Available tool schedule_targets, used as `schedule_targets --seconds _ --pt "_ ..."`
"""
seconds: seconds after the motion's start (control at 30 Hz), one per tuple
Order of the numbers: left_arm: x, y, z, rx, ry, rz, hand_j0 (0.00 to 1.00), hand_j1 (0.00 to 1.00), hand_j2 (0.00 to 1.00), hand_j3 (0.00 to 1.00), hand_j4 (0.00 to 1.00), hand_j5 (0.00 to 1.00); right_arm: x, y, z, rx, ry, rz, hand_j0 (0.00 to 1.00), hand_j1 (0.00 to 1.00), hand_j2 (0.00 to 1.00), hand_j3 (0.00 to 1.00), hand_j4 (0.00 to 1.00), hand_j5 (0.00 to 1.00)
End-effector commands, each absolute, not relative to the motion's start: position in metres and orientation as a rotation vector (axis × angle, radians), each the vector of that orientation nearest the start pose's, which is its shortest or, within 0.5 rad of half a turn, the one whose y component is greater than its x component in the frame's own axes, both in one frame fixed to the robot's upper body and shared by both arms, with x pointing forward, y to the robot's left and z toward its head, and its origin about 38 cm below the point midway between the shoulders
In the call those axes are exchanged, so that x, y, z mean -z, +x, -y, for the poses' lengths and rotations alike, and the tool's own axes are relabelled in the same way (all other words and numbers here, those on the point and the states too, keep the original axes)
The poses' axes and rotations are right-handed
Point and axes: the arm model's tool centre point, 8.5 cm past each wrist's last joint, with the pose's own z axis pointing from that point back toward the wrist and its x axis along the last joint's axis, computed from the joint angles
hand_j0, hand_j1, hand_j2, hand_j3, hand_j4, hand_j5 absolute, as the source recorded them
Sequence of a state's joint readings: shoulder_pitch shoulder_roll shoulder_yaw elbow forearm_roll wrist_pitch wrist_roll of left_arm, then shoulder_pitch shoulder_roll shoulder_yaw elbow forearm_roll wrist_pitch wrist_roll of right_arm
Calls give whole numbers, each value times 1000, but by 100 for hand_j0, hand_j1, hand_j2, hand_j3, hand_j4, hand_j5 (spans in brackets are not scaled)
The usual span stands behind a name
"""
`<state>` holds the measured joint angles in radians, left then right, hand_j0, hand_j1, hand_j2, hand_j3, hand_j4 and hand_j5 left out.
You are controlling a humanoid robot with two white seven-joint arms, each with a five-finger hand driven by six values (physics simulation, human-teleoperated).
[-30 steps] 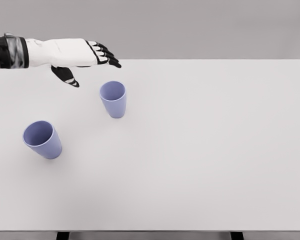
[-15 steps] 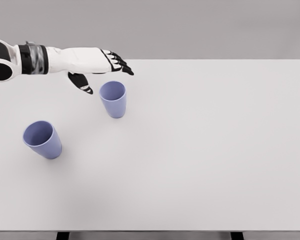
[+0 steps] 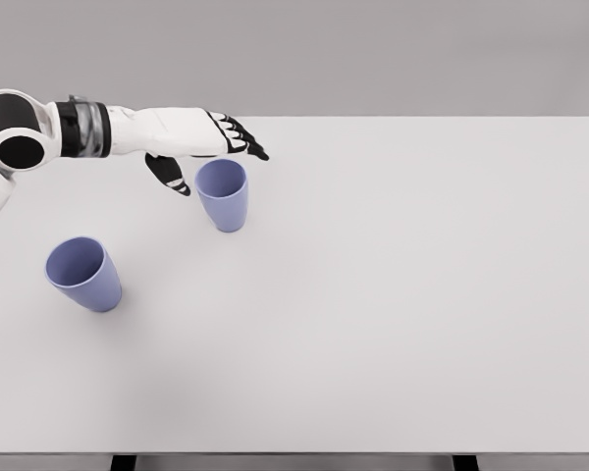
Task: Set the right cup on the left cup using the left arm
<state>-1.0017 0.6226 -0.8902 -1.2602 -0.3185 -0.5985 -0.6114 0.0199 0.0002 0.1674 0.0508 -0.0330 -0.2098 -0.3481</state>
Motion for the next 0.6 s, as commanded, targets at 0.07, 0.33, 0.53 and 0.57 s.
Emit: schedule_targets --seconds 0.07,0.33,0.53,0.57 --pt "-244 492 -214 -3056 -415 -1895 100 100 100 100 100 100 252 -5 300 -115 -424 157 100 100 100 100 100 100" --pt "-237 492 -218 -3077 -403 -1887 100 100 100 100 100 100 252 -5 300 -115 -424 157 100 100 100 100 100 100" --pt "-234 494 -206 -3071 -404 -1869 100 100 100 100 100 100 252 -5 300 -115 -424 155 100 100 100 100 100 100" --pt "-235 494 -206 -3071 -408 -1870 100 100 100 100 100 100 252 -5 300 -115 -424 157 100 100 100 100 100 100"
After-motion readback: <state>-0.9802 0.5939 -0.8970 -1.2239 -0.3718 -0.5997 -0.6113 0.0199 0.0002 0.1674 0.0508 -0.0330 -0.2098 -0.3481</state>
